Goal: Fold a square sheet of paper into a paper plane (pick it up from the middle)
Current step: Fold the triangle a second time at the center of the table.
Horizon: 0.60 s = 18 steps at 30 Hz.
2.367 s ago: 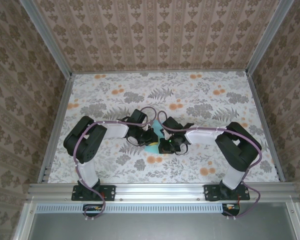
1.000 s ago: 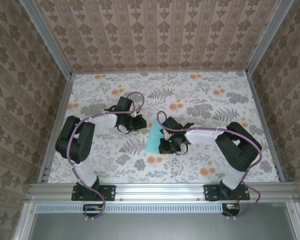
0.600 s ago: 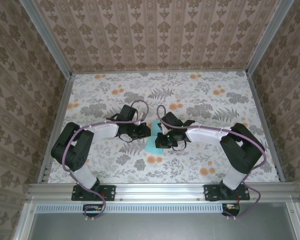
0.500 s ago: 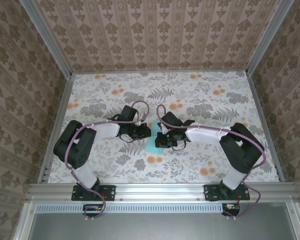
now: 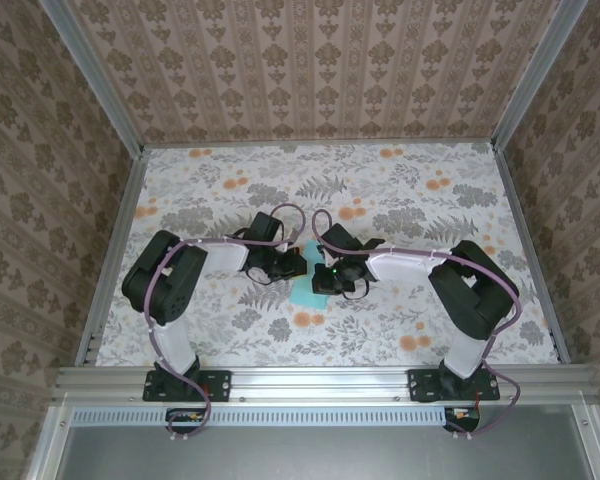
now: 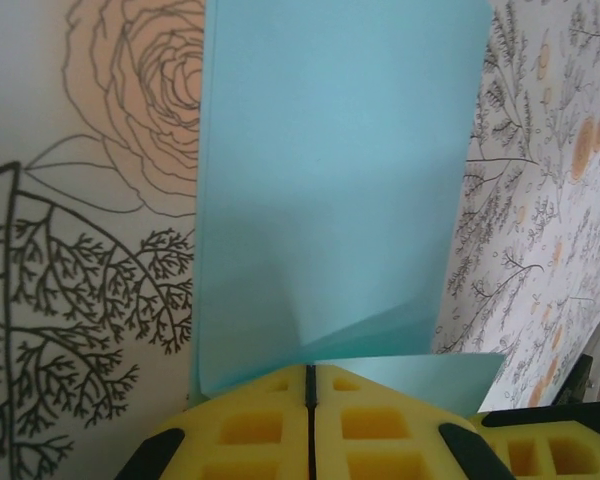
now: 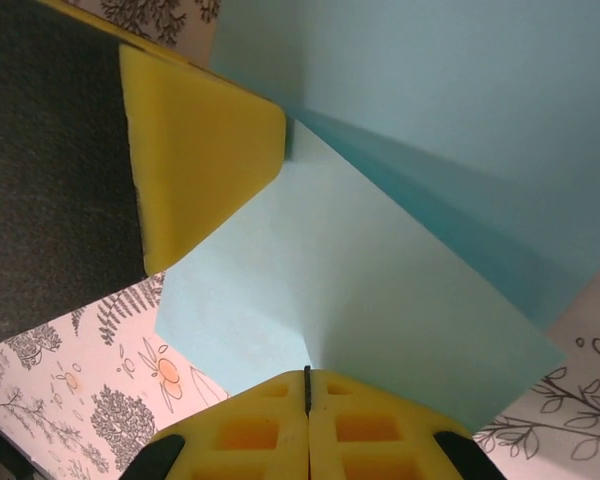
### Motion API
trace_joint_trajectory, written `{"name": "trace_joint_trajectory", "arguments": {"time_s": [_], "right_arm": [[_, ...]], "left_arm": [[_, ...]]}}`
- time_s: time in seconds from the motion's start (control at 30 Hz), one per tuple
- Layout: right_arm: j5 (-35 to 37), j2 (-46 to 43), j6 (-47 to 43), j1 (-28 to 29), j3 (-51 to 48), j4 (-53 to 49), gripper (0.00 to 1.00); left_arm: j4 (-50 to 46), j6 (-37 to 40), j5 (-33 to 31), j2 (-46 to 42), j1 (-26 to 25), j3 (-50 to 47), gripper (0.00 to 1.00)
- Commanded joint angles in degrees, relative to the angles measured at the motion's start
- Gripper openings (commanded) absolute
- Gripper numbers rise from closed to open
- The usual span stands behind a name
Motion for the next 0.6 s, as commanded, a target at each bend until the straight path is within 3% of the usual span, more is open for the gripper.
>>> {"name": "trace_joint_trajectory", "arguments": {"time_s": [0.0, 0.57], "right_arm": [[1.1, 1.7, 0.8, -0.4, 1.0, -1.6, 0.07], [-2.5, 6.3, -0.3, -0.4, 5.2, 0.6, 0.07]], "left_arm": [[-1.4, 0.0, -0.3, 1.2, -0.4, 1.5, 0.07], [-4.8, 0.2, -2.6, 2.3, -0.5, 1.9, 0.07]]}}
